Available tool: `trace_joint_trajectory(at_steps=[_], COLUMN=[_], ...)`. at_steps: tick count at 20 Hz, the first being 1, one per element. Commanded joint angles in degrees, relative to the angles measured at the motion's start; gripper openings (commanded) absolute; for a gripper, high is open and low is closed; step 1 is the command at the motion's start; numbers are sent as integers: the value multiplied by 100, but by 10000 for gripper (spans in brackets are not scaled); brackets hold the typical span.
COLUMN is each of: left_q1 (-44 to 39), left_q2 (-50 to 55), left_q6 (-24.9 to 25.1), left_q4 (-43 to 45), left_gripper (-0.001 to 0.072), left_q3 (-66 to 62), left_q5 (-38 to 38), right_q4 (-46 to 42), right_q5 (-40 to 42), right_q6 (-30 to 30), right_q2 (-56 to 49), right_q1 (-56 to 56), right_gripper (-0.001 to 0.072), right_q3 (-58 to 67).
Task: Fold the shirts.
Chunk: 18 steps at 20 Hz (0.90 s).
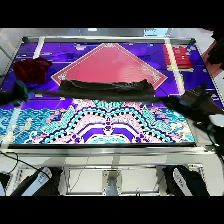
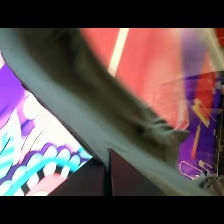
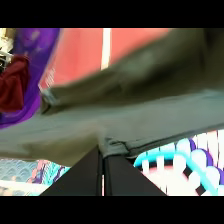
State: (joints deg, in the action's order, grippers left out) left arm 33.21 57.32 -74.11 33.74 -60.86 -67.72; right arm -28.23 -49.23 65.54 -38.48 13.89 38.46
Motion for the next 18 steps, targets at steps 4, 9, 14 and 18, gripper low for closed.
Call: trace_joint_trajectory(at_steps=[4, 9, 14, 18], left_q1=[2, 0, -4, -531], left_q2=[-1617, -2006, -1434, -142], left_q6=[907, 605, 433, 337], left_q4=[-267, 793, 916, 1062], left_gripper=[12, 11, 10, 10], left_q3=[-2686, -4006, -3982, -3838], left_q5=[-109, 525, -256, -990], right_q4=[-2496, -3353, -3335, -2446], right_q5=[-35, -52, 33, -2], right_q6=[1497, 1609, 1231, 699], right_q2=[2702, 2597, 874, -1191], right_q1=[-7, -9, -11, -35], right_gripper=[22, 22, 22, 22], right_q3=[2787, 4144, 4218, 4218])
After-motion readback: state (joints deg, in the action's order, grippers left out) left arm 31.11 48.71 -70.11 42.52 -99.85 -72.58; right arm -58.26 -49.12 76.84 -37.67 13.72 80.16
